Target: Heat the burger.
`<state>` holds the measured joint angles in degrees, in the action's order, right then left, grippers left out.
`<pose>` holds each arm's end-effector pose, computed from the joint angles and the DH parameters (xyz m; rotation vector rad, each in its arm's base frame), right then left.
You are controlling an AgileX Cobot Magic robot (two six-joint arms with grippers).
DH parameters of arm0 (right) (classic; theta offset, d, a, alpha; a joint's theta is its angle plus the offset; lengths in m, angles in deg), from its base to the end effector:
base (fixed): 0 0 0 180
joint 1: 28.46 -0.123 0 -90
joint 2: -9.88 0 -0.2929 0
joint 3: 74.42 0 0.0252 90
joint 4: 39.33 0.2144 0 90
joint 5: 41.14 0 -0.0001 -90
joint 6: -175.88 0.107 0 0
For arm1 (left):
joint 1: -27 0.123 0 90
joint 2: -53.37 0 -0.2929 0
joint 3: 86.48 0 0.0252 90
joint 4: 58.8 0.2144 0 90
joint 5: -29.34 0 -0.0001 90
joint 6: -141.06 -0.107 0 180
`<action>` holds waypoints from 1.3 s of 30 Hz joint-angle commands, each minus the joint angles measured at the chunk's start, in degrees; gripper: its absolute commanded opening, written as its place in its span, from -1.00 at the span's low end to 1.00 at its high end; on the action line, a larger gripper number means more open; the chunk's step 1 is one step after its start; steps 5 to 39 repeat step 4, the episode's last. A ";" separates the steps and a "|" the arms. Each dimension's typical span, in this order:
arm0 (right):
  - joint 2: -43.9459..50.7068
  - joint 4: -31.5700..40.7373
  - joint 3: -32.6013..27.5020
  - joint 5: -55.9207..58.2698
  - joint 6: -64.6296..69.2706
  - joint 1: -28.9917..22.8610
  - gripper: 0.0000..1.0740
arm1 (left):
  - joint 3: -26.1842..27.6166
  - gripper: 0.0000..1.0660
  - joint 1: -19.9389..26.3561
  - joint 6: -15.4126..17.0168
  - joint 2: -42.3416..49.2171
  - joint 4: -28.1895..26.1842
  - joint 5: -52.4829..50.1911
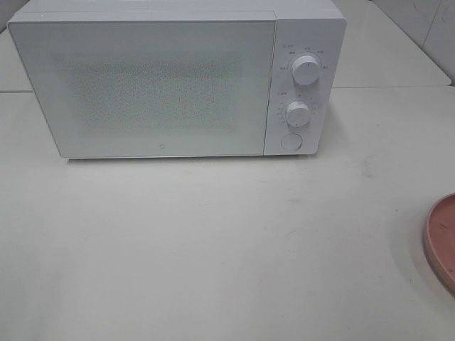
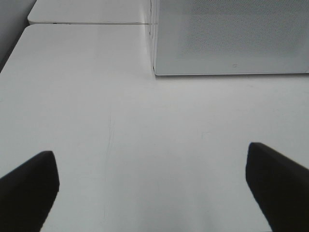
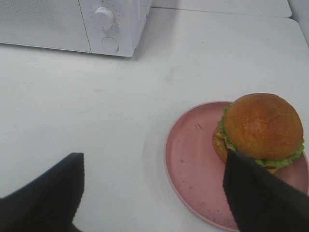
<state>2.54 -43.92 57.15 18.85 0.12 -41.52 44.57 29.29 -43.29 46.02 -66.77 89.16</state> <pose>-0.0288 -0.0143 0.2555 -0.1518 2.0135 0.0962 -0.0300 -0.0140 0.2539 0.0414 2.0198 -0.0925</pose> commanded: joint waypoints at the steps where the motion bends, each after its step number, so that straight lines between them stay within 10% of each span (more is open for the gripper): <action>1: 1.03 -0.17 0.00 -0.57 -0.92 0.40 0.42 | -0.06 0.94 0.11 0.46 1.60 0.11 -0.34; 39: 1.03 -0.17 0.00 -0.57 -0.92 0.40 0.42 | -0.06 0.94 0.11 0.46 1.60 0.11 -0.34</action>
